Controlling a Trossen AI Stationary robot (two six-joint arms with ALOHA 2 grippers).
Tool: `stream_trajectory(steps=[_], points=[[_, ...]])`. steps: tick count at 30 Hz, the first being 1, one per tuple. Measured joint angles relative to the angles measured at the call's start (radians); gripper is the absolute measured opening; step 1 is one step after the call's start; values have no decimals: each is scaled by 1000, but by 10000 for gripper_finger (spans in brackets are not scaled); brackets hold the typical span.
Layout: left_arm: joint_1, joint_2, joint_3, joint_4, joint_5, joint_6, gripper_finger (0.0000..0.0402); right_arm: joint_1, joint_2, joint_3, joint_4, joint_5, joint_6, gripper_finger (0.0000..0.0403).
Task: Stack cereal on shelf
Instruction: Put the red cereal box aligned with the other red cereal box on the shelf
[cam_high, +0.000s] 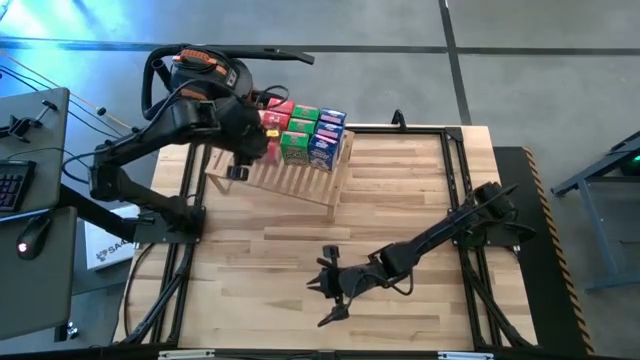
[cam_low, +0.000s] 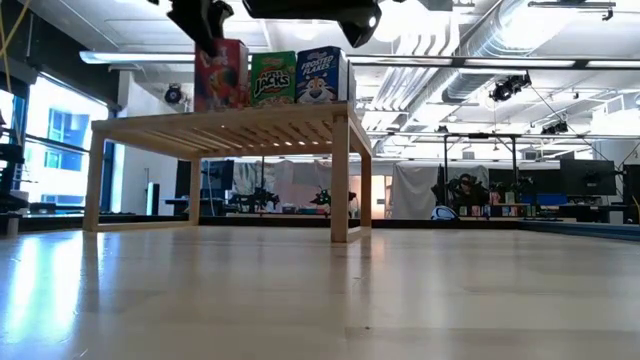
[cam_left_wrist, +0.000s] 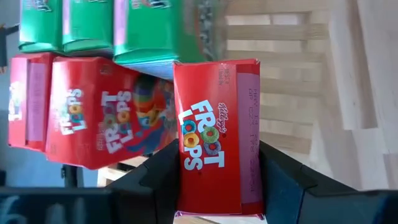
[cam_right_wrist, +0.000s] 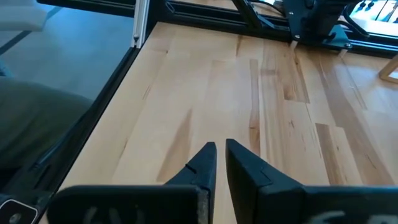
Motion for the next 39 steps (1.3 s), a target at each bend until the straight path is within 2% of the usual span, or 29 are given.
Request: stream_trajectory(steps=[11,22,28,34,39], points=[[56,17,0,46,1,69,170,0,0,0,-2,-26,0,23],[56,17,0,78,-3,69,213,0,0,0,-1,-31,0,23],[56,16,0,78,-49,71,230,-2,0,0,-1,-34,0,23],[56,4,0,78,-70,107,231,-2,0,0,-1,-34,-2,23],[56,-39,0,85,-117,65,219,-10,0,0,-1,-34,-33,23]])
